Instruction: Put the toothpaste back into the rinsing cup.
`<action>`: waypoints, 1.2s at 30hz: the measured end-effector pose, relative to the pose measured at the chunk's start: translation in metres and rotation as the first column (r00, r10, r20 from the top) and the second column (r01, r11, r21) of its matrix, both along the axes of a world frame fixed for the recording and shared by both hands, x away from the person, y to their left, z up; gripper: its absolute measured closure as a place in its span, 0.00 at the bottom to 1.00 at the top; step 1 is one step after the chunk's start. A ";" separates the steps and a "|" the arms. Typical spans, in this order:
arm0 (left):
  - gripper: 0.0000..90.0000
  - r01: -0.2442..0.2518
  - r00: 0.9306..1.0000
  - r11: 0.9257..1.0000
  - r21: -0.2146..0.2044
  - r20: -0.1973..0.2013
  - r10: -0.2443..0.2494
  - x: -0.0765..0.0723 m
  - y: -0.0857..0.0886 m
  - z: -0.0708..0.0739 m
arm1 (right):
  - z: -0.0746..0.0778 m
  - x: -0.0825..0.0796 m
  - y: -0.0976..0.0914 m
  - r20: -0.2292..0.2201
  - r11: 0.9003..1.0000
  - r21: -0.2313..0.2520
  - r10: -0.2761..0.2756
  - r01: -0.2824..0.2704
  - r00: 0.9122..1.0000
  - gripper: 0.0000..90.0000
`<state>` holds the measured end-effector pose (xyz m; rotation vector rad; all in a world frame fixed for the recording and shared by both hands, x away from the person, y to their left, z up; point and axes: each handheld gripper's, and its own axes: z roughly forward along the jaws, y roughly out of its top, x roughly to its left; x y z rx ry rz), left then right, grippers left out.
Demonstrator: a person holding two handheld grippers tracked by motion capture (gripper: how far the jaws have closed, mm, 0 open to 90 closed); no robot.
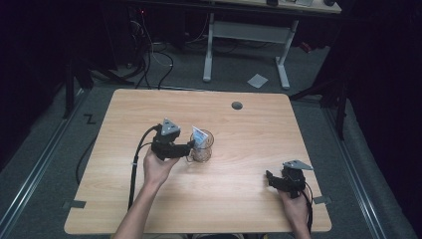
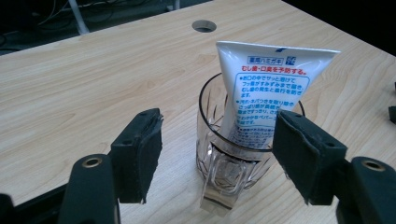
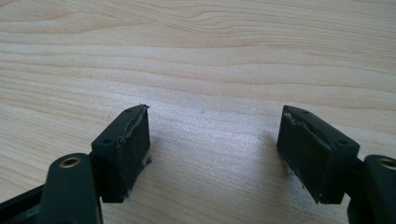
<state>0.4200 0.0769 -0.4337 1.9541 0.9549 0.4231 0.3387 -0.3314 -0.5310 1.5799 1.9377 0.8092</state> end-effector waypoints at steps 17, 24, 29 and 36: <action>0.37 -0.046 0.999 0.999 -0.012 0.014 0.046 -0.002 0.023 0.008 | 0.000 0.000 0.000 0.000 1.000 0.000 0.000 0.000 1.000 0.28; 0.37 -0.068 0.997 0.997 -0.035 0.018 0.069 -0.003 0.034 0.011 | 0.000 0.000 0.000 0.000 1.000 0.000 0.000 0.000 1.000 0.28; 0.37 -0.080 0.996 0.996 -0.044 0.019 0.081 -0.004 0.040 0.013 | 0.000 0.000 0.000 0.002 1.000 0.000 0.002 -0.002 1.000 0.28; 0.37 -0.092 0.995 0.995 -0.042 0.018 0.093 -0.005 0.048 0.013 | 0.000 0.000 0.000 0.002 1.000 0.001 0.001 -0.001 1.000 0.28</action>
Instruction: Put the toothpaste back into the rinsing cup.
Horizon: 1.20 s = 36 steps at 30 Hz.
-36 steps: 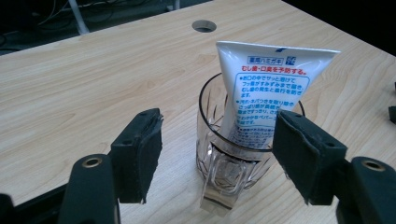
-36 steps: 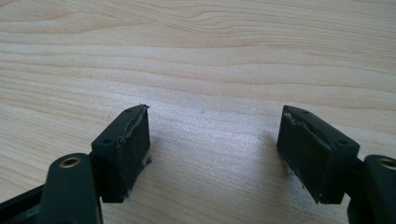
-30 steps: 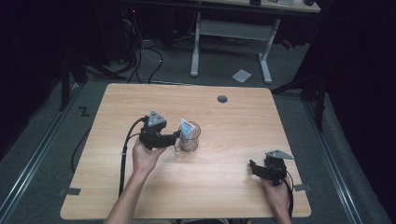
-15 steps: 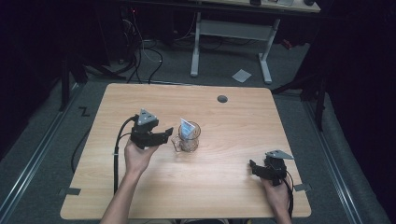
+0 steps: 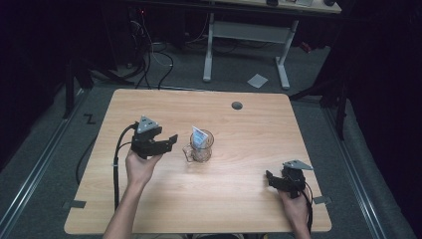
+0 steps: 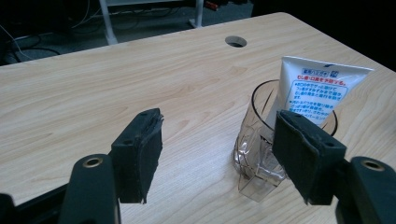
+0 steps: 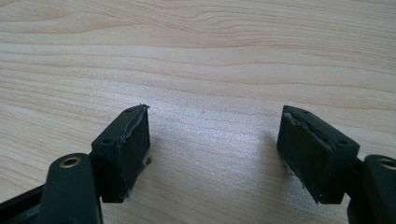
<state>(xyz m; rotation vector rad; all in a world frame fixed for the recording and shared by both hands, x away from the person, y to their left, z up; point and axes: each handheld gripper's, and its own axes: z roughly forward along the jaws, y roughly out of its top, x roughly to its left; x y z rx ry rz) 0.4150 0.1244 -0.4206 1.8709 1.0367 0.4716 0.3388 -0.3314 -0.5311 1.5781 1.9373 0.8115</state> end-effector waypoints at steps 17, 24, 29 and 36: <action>0.37 -0.056 0.998 0.998 -0.020 0.007 0.056 -0.004 0.025 0.003 | 0.000 0.000 0.000 0.000 1.000 -0.001 0.001 -0.001 1.000 0.28; 0.37 -0.073 0.997 0.997 -0.032 0.004 0.073 -0.007 0.033 0.002 | 0.000 0.000 0.000 0.000 1.000 -0.001 0.001 -0.001 1.000 0.28; 0.37 -0.086 0.996 0.996 -0.035 0.007 0.086 -0.010 0.039 0.002 | 0.000 0.000 0.000 0.000 1.000 -0.001 0.001 -0.001 1.000 0.28; 0.37 -0.111 0.994 0.993 -0.042 0.008 0.112 -0.014 0.051 0.001 | 0.000 0.000 0.000 0.000 1.000 0.000 0.000 0.000 1.000 0.28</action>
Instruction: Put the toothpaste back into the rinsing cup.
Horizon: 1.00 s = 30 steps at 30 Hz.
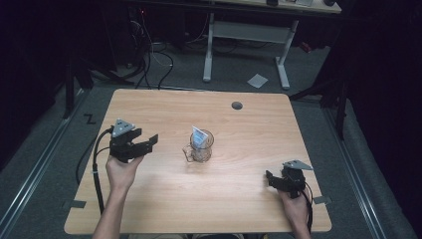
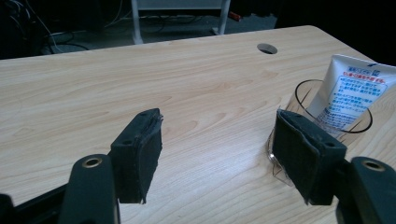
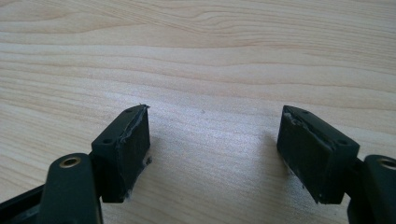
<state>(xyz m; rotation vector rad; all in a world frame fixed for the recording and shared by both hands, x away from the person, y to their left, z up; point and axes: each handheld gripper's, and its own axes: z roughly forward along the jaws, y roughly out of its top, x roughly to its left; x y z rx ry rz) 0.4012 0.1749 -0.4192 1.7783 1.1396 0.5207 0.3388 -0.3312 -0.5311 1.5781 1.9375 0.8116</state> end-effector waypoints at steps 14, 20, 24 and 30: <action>0.37 -0.035 0.999 0.999 -0.010 0.001 0.035 -0.010 0.020 0.000 | 0.000 0.000 0.000 0.000 1.000 0.000 0.000 0.000 1.000 0.28; 0.37 -0.042 0.999 0.999 -0.017 -0.001 0.042 -0.012 0.024 -0.003 | 0.000 0.000 0.000 0.000 1.000 0.000 0.000 0.000 1.000 0.28; 0.37 -0.048 0.999 0.999 -0.025 -0.008 0.048 -0.014 0.027 -0.007 | 0.000 0.000 0.000 0.000 1.000 -0.001 0.001 -0.001 1.000 0.28; 0.37 -0.049 0.999 0.998 -0.025 -0.020 0.048 -0.016 0.028 -0.011 | 0.000 0.000 0.000 0.000 1.000 0.000 0.000 0.000 1.000 0.28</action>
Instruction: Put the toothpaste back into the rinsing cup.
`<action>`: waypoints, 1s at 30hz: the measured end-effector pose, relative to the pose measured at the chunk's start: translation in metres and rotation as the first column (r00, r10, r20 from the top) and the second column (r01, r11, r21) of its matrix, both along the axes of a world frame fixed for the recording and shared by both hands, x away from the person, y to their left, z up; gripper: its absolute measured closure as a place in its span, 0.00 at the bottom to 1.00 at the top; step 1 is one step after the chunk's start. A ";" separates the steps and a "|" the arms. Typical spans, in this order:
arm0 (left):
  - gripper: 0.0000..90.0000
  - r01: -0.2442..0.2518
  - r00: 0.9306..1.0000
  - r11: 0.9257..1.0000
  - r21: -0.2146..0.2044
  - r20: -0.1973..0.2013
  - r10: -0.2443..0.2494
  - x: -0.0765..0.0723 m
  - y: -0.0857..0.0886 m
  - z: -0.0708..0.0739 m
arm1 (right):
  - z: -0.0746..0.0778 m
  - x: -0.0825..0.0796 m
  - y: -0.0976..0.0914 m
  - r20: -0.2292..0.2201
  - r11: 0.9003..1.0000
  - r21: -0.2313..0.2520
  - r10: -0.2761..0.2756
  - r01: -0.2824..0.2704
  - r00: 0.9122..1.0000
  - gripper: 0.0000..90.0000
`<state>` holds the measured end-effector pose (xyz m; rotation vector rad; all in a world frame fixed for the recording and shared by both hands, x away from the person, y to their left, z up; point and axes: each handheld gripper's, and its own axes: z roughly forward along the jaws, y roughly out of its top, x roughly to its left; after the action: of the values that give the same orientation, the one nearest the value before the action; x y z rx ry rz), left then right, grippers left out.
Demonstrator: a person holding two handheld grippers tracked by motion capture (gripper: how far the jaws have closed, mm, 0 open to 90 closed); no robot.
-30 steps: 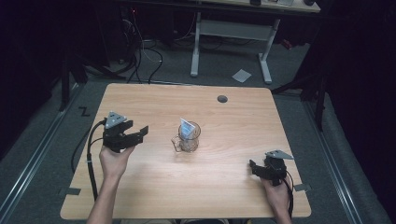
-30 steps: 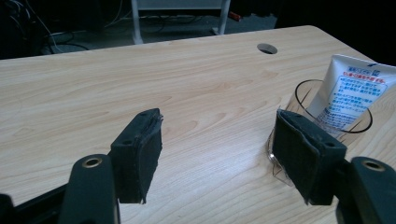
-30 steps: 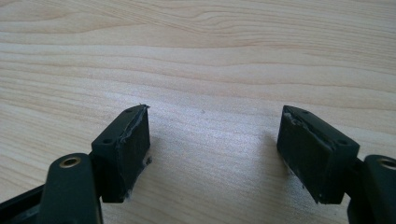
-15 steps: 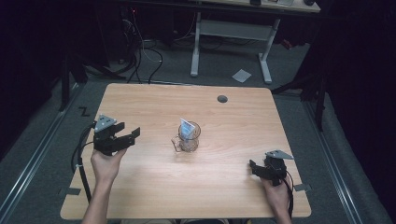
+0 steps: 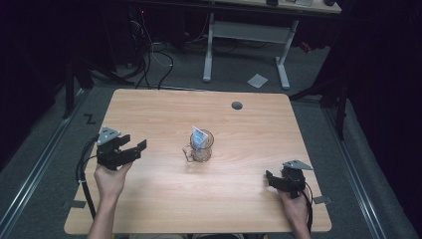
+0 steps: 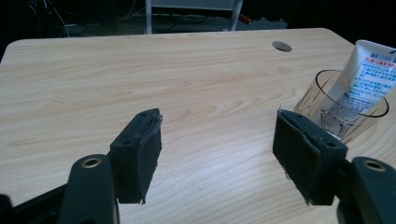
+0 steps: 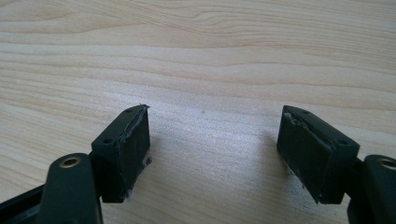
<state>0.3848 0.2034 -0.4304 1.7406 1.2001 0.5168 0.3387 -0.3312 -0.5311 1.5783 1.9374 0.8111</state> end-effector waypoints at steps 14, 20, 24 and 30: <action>0.36 0.001 1.000 1.000 0.011 -0.026 -0.001 -0.009 0.000 -0.014 | 0.000 0.000 0.000 0.000 1.000 0.000 0.001 -0.001 1.000 0.28; 0.36 0.006 0.999 0.999 0.033 -0.034 -0.005 -0.013 -0.002 -0.019 | 0.000 0.000 0.000 0.001 1.000 -0.001 0.003 -0.003 1.000 0.28; 0.36 0.004 0.999 1.000 0.031 -0.040 -0.003 -0.013 -0.003 -0.023 | 0.000 0.000 0.000 0.000 1.000 -0.001 0.002 -0.002 1.000 0.28; 0.36 0.005 0.999 1.000 0.025 -0.049 -0.004 -0.014 -0.004 -0.029 | 0.000 0.000 0.000 0.000 1.000 -0.001 0.002 -0.002 1.000 0.28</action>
<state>0.3704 0.1992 -0.4592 1.7861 1.2280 0.4911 0.3387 -0.3312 -0.5311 1.5760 1.9395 0.8107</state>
